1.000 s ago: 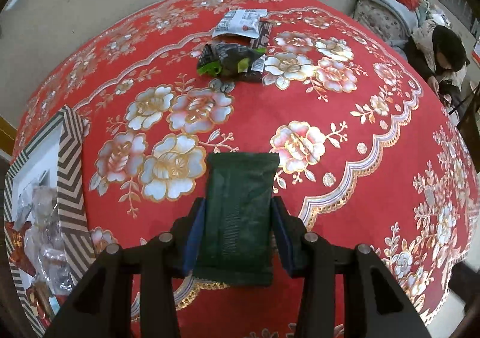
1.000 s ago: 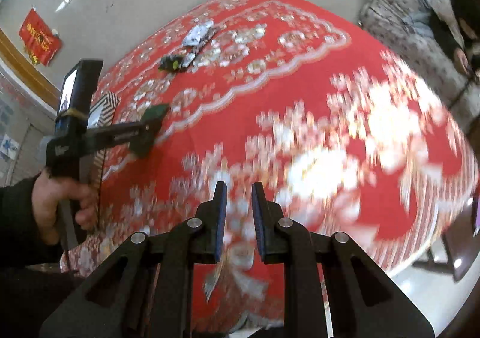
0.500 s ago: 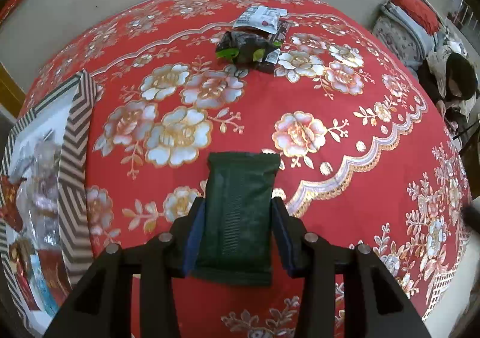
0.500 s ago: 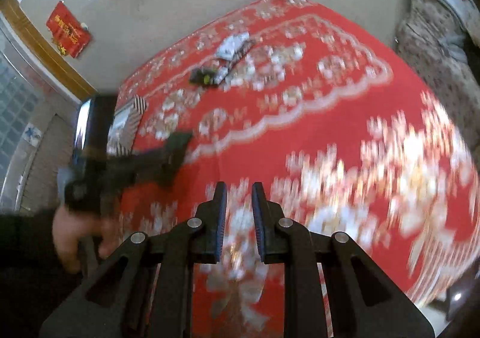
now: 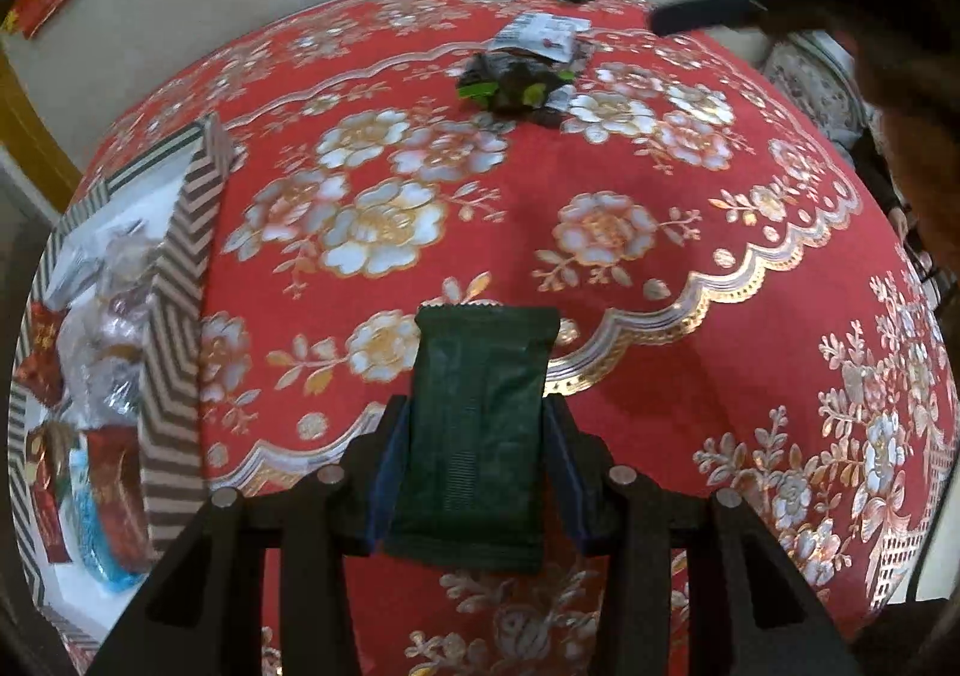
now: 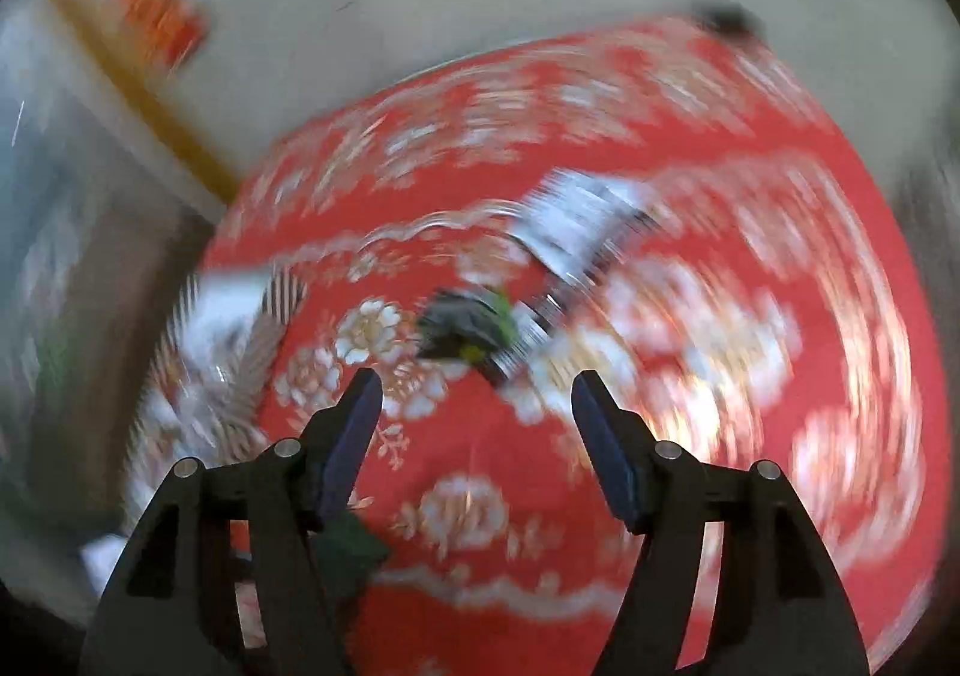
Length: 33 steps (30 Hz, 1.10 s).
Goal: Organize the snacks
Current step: 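Grasp the grey-green snack packet with the right gripper while the left holds the green pack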
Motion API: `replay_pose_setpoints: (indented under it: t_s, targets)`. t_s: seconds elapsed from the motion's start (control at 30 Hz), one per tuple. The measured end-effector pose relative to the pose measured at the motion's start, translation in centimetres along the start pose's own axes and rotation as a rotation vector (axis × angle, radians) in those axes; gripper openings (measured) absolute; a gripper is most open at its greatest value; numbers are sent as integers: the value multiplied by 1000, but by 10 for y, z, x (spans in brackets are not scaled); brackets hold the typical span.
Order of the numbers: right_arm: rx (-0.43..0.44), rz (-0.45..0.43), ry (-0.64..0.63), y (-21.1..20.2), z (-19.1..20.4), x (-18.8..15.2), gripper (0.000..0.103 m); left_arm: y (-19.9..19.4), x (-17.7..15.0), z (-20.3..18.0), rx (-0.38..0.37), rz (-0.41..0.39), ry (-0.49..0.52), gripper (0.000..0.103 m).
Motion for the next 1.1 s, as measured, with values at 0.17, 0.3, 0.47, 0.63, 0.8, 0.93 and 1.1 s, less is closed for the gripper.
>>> replay_pose_setpoints:
  t_s: [0.17,0.3,0.47,0.63,0.8,0.93,1.1]
  targets:
    - [-37,84,-201,50,73,27,66,-4,-7,5,15,2,-22,46]
    - [-59,143,-203,77,76,33,66,-5,-12,6,10,2,-42,47]
    - [-125,234,-241,105,75,25,57,-5,-12,7,13,2,-67,47]
    - [-60,166,-239,88,75,24,35,-9,-19,4,32,-5,-109,46]
    - [43,134,-241,53,73,7,34,-12,-26,-4,79,-22,-188,46]
    - [88,152,-272,26,62,-21,34,-15,-33,-15,104,-32,-283,46]
    - [26,232,-316,29,35,-52,34,-21,-52,-26,138,-63,-348,46]
Point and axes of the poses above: each gripper's, at about its wrist camera, not at the fingertips, and y roughly the way its jaws point, z to its left, x to its top, the point moved 1 cm from there along y, roughly the way its jaws point, and after that the axes turned 4 degrees about -x, right-handed, at the moved point
